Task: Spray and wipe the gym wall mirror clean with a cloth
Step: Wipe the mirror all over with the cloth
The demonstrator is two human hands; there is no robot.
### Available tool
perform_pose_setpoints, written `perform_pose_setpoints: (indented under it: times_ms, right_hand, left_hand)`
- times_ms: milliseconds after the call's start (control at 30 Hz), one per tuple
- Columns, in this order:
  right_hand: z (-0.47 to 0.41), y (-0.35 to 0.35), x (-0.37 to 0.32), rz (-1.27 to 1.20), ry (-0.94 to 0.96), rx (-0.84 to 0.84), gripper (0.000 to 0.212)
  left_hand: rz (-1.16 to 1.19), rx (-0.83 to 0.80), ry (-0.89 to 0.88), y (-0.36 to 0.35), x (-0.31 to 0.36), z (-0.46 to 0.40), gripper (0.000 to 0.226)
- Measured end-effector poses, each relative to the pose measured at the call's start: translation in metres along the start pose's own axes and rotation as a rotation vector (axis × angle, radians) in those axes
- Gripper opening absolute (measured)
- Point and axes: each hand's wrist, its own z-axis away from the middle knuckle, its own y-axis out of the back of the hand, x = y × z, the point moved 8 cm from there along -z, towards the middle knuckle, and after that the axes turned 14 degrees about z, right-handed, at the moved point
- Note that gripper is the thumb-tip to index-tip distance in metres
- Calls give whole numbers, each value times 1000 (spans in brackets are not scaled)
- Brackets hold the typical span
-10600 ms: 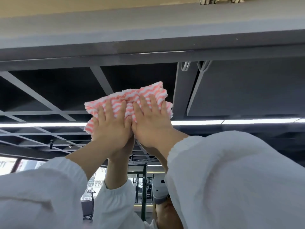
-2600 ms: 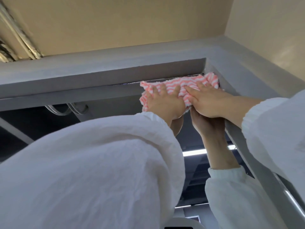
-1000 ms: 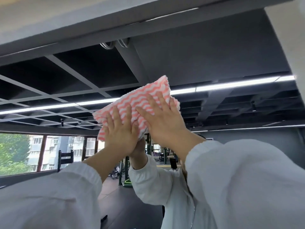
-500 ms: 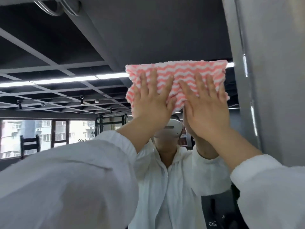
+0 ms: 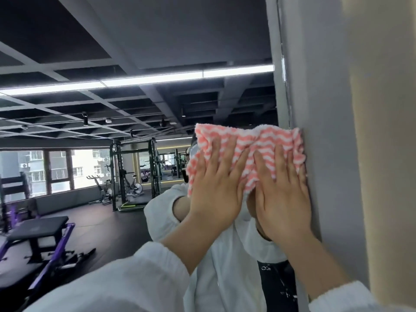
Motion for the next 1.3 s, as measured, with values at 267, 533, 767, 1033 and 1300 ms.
perform_pose_setpoints:
  times_ms: [267, 533, 767, 1033, 1300]
  right_hand:
    - [71, -14, 2, -3, 42, -142, 54]
    - [1, -13, -10, -76, -42, -155, 60]
    - [-105, 17, -66, -58, 23, -204, 59]
    - [-74, 25, -159, -62, 320, -44, 55]
    - [-1, 9, -124, -63, 337, 26, 54]
  left_hand:
    - [4, -88, 9, -26, 27, 60, 52]
    - [-40, -28, -82, 9, -12, 0, 53]
    - [-121, -89, 185, 58, -87, -54, 60]
    - [-61, 58, 340, 87, -143, 18, 61]
    - [-24, 47, 363, 52, -99, 65, 57]
